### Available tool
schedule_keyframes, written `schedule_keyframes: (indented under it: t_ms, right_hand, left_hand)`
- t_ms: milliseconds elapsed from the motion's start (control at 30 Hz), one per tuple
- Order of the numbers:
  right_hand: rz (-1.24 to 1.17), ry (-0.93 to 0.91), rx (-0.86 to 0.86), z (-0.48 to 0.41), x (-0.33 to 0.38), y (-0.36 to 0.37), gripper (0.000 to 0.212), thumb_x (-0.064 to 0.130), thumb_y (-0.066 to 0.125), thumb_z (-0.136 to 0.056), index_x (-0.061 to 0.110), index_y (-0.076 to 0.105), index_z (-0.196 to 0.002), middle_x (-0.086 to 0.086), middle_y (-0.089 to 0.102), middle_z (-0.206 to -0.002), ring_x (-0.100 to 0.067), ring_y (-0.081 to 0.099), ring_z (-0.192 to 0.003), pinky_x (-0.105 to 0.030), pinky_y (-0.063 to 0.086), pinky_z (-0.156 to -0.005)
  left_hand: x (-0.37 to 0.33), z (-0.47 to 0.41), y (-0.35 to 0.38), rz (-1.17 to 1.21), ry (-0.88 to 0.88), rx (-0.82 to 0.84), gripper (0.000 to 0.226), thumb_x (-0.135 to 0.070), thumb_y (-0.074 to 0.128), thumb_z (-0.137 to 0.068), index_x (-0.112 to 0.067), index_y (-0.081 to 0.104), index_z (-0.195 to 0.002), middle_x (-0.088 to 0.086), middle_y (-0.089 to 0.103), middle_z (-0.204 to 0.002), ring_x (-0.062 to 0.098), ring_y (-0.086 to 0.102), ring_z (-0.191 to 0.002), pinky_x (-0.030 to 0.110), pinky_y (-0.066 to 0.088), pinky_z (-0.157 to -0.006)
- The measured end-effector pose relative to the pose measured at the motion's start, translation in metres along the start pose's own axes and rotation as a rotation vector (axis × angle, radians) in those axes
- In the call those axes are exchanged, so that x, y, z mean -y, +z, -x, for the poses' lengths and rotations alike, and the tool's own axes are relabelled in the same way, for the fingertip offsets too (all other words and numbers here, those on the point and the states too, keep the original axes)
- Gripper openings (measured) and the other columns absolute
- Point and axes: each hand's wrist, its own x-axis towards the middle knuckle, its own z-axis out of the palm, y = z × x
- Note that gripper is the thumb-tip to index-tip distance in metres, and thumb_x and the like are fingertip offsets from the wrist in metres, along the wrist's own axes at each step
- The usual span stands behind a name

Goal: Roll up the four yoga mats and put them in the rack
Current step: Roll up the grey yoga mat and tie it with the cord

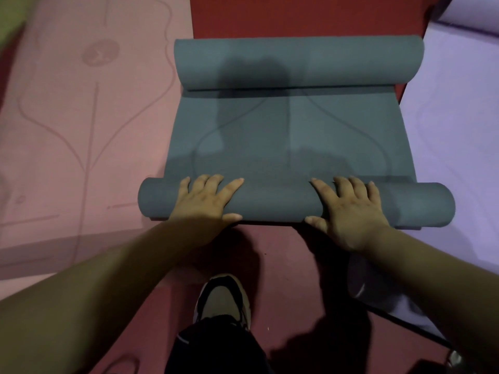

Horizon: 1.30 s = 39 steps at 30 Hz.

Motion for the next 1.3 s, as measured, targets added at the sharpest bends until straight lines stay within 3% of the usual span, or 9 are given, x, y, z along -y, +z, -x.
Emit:
schedule_keyframes:
  t_ms: [133,267,500,667,833,1000,1133,1300]
  right_hand:
    - [-0.014,-0.016,0.056,-0.01,-0.004,-0.011,0.098,0.093,0.009,-0.069,0.045,0.006,-0.154,-0.009,0.029,-0.156,-0.036,0.025,-0.143,-0.058,0.013,-0.119]
    - [-0.021,-0.027,0.108,-0.014,-0.005,-0.016,0.092,0.088,0.025,-0.076,0.045,0.005,-0.154,-0.008,0.027,-0.157,-0.035,0.023,-0.144,-0.057,0.012,-0.12]
    - [-0.002,-0.023,0.054,-0.012,-0.005,-0.011,0.104,0.091,0.0,-0.063,0.044,-0.004,-0.156,-0.012,0.02,-0.162,-0.04,0.018,-0.148,-0.06,0.011,-0.12]
    - [-0.006,-0.025,0.035,-0.017,-0.005,-0.015,0.096,0.091,0.015,-0.074,0.042,0.006,-0.156,-0.01,0.028,-0.157,-0.038,0.025,-0.143,-0.059,0.014,-0.119]
    - [-0.011,-0.041,0.099,-0.026,-0.008,-0.023,0.088,0.086,0.034,-0.081,0.044,0.008,-0.154,-0.007,0.03,-0.155,-0.036,0.028,-0.141,-0.057,0.014,-0.119]
    - [-0.007,-0.045,0.091,-0.027,-0.008,-0.025,0.091,0.087,0.028,-0.079,0.043,0.006,-0.156,-0.009,0.029,-0.156,-0.036,0.028,-0.143,-0.057,0.015,-0.119]
    - [0.022,-0.037,0.045,-0.024,-0.006,-0.021,0.094,0.087,0.02,-0.076,0.042,0.0,-0.157,-0.011,0.025,-0.159,-0.038,0.022,-0.145,-0.059,0.014,-0.12]
    - [0.001,-0.029,0.06,-0.03,-0.007,-0.024,0.091,0.086,0.026,-0.079,0.043,0.005,-0.156,-0.01,0.027,-0.158,-0.036,0.025,-0.144,-0.058,0.013,-0.12]
  left_hand:
    - [-0.003,-0.002,-0.003,0.019,-0.028,0.025,0.084,-0.074,0.046,-0.089,-0.044,0.01,-0.158,0.007,0.029,-0.159,0.028,0.022,-0.147,0.057,0.006,-0.122]
    - [-0.007,0.012,0.011,-0.046,0.003,-0.117,0.09,-0.069,0.058,-0.084,-0.03,0.028,-0.159,0.019,0.043,-0.152,0.042,0.036,-0.142,0.065,0.018,-0.118]
    - [0.0,-0.007,-0.006,0.007,-0.047,0.033,0.084,-0.076,0.045,-0.088,-0.043,0.012,-0.158,0.005,0.029,-0.158,0.027,0.021,-0.146,0.055,0.006,-0.122]
    - [0.005,-0.02,-0.016,0.008,-0.017,0.103,0.085,-0.076,0.046,-0.089,-0.041,0.011,-0.159,0.006,0.032,-0.157,0.027,0.025,-0.144,0.055,0.011,-0.121]
    - [0.002,-0.011,-0.008,0.016,-0.027,0.061,0.092,-0.074,0.05,-0.087,-0.044,0.002,-0.159,0.008,0.02,-0.163,0.032,0.013,-0.151,0.059,0.0,-0.122]
    - [0.005,-0.009,-0.003,0.011,-0.015,0.016,0.085,-0.072,0.05,-0.089,-0.043,0.01,-0.158,0.004,0.026,-0.162,0.03,0.018,-0.15,0.06,0.004,-0.122]
    - [0.009,-0.023,-0.015,0.008,-0.007,0.097,0.084,-0.073,0.048,-0.09,-0.042,0.011,-0.158,0.003,0.027,-0.161,0.028,0.02,-0.148,0.059,0.008,-0.121]
    - [0.01,-0.033,-0.024,0.0,-0.007,0.182,0.086,-0.072,0.047,-0.091,-0.042,0.004,-0.159,0.004,0.023,-0.162,0.029,0.017,-0.15,0.059,0.006,-0.122]
